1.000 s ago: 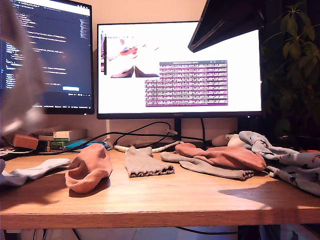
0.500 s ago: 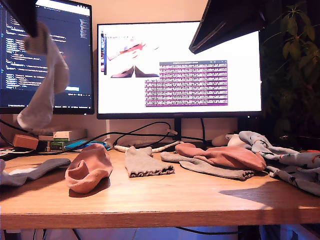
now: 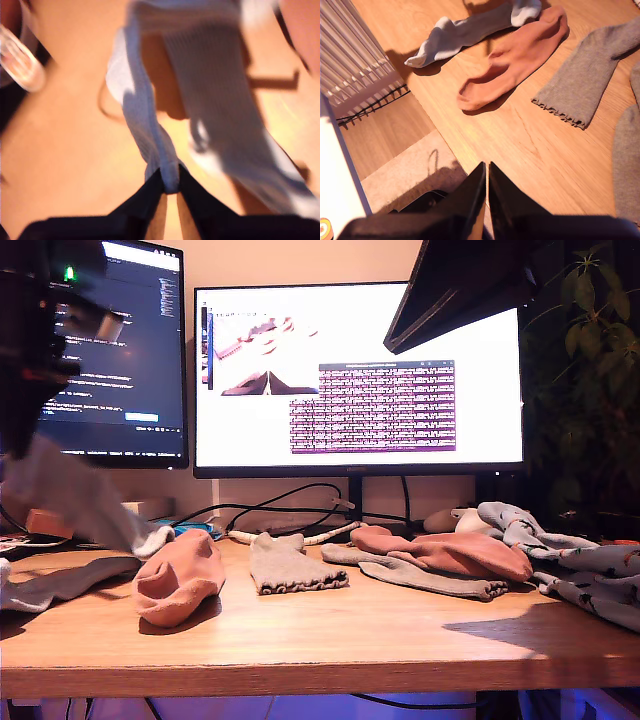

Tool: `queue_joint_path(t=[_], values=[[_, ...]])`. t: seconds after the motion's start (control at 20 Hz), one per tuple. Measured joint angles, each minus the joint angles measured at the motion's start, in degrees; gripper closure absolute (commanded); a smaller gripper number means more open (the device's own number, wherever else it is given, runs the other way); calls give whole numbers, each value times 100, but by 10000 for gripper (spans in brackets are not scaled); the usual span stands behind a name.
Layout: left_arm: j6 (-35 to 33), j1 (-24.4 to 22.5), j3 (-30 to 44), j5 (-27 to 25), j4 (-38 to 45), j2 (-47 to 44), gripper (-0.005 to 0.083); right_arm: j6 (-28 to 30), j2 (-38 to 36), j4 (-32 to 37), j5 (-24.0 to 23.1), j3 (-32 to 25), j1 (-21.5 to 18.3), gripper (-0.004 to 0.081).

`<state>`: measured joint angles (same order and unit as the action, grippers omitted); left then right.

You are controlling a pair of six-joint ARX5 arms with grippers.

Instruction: Pair up the socks based on colour and pattern, by placing them on top of one another

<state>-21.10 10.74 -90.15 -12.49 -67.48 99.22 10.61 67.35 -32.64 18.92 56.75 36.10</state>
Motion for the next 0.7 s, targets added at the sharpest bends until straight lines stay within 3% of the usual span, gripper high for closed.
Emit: queue_joint_path(t=[0.15,0.25,0.4,0.55,0.6,0.7], values=[[428,52,-2,17,-682,-127,795,0,0,2,0,0,0,780],[776,74,0,326,-1078,-136,795,0,0,2,0,0,0,780],[1047,144,0,951,-1056,-136,795,0,0,0,0,0,0,780],[1220,232,0,1176,-1058,-136,779,2,0,-72,0,0,0,780],[1235,232,0,1204,-1058,-136,734,0,0,-92,0,0,0,780],[1237,236,0,1198,-1060,-136,522,0,0,-144,0,0,0,780]])
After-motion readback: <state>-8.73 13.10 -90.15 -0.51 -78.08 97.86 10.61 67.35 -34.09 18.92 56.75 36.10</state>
